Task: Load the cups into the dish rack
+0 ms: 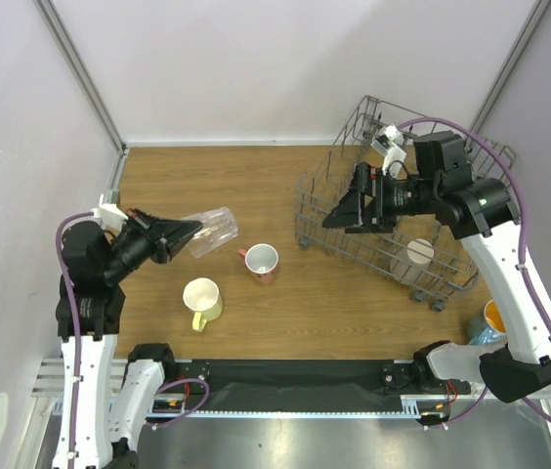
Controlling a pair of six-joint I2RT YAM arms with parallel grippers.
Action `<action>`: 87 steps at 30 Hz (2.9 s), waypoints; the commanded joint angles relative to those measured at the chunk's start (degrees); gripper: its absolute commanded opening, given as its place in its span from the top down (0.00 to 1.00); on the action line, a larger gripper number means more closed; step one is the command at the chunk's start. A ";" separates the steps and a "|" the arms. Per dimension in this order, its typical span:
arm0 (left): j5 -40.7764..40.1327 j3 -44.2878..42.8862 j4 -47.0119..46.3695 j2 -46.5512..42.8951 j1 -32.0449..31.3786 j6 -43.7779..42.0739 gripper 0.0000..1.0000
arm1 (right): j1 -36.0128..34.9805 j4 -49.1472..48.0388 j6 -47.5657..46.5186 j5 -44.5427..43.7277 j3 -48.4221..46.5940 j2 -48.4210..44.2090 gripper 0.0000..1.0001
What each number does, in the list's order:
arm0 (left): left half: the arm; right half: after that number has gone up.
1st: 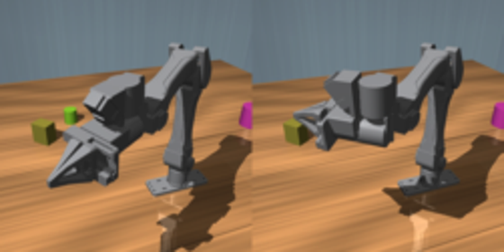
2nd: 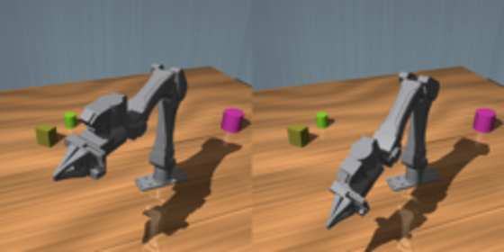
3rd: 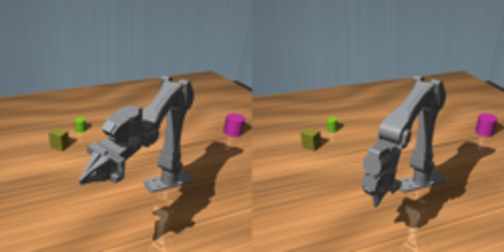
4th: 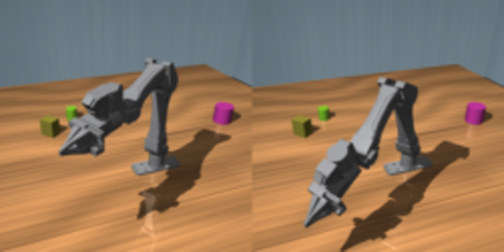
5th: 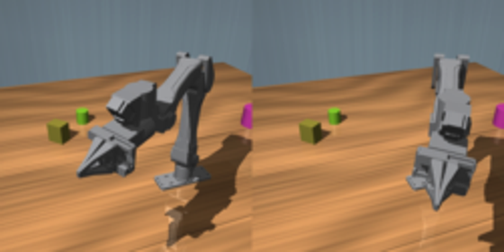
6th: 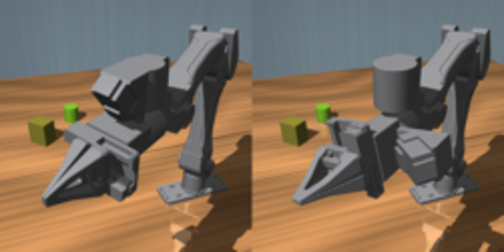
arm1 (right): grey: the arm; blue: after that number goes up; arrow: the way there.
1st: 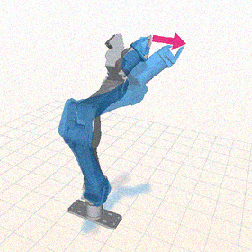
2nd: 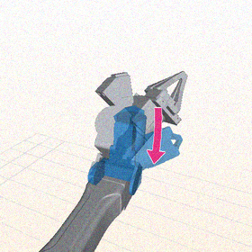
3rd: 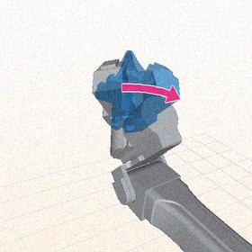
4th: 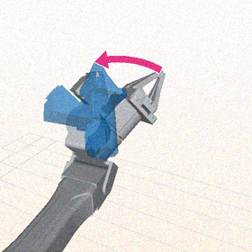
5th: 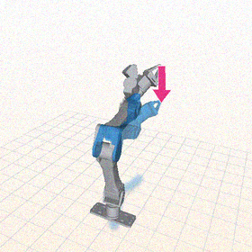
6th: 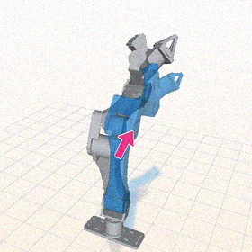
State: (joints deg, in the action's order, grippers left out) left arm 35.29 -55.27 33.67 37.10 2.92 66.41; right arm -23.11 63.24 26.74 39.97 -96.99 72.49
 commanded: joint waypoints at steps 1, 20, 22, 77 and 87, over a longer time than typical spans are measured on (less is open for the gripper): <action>13.22 -0.71 -23.02 -1.16 -1.33 14.26 1.00 | -2.10 -10.84 3.04 10.74 2.49 -1.56 0.00; 4.44 6.66 -41.58 -6.96 -13.20 25.43 1.00 | -14.06 -39.25 15.01 14.27 7.26 2.47 0.00; 4.53 6.57 -41.58 -6.61 -13.38 25.52 1.00 | -14.68 -39.42 15.09 13.74 6.38 3.53 0.00; 6.20 10.97 -44.92 -5.81 -15.75 29.30 1.00 | -21.53 -50.32 20.72 11.54 4.79 11.36 0.34; 6.11 9.65 -24.62 -5.72 -15.66 21.92 0.25 | -19.87 -41.90 15.28 6.27 0.76 12.85 1.00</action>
State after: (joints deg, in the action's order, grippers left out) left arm 40.77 -44.84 2.15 30.92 -12.40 90.98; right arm -43.57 19.51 44.95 48.45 -92.29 84.93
